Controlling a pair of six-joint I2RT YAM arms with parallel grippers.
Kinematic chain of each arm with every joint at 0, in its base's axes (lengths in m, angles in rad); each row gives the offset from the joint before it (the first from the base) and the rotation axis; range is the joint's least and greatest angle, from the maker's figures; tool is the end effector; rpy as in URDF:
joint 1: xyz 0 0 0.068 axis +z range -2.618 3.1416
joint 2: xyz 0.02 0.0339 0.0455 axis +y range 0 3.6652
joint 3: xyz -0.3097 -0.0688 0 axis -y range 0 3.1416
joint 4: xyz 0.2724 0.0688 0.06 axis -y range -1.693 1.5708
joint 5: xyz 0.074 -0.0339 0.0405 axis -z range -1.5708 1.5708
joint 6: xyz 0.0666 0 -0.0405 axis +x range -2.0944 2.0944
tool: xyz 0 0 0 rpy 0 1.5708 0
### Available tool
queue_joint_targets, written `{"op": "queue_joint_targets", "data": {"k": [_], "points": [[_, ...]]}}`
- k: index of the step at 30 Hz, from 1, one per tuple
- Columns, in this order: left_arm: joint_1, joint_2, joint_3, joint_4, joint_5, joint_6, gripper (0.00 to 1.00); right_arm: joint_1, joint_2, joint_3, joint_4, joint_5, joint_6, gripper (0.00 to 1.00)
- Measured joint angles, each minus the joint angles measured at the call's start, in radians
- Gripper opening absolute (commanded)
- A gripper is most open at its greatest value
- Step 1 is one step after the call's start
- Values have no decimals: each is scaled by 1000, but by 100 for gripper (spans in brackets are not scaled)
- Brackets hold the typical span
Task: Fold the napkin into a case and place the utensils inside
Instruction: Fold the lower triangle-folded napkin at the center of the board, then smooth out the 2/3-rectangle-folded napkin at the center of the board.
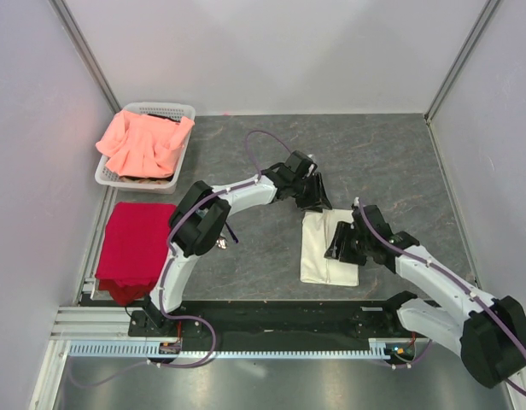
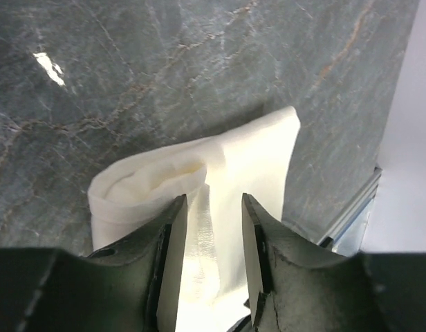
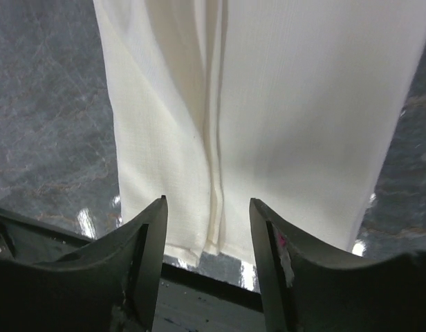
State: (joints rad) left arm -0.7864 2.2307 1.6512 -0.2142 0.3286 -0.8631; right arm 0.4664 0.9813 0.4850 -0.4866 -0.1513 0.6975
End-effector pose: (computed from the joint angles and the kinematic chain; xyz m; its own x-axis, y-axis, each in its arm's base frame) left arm 0.3851 -0.4163 0.1615 -0.9579 -0.0583 -0.2810 0.1568 0.7140 -0.6824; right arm 0.1683 0.0960 0.1776 -0.9031 0.2562 -0.3445 0.0794 0.8883 0.4524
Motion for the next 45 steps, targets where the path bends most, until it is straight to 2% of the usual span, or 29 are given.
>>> {"op": "queue_joint_targets", "data": {"k": [8,11,12,16,22,26,31,32,38,45], "points": [[23,-95,-10,-5,25,2,52,-202,176,161,29,-24,-131,56],[48,-149,-22,-7,41,9,45,-229,240,209,47,-58,-153,54],[56,-163,-27,-5,44,11,36,-230,255,222,52,-68,-153,54],[85,-218,-85,3,47,24,23,-229,322,270,116,-143,-143,57],[89,-269,-230,3,48,35,18,-229,415,293,211,-210,-102,57],[85,-281,-309,8,67,43,11,-229,476,299,250,-234,-87,49],[84,-299,-348,9,76,51,9,-229,514,305,291,-243,-72,39],[83,-306,-351,9,77,52,9,-229,525,308,298,-244,-71,33],[69,-338,-352,36,105,53,9,-229,595,328,321,-244,-75,13],[11,-335,-352,56,129,53,8,-230,617,378,295,-200,-147,13]]}}
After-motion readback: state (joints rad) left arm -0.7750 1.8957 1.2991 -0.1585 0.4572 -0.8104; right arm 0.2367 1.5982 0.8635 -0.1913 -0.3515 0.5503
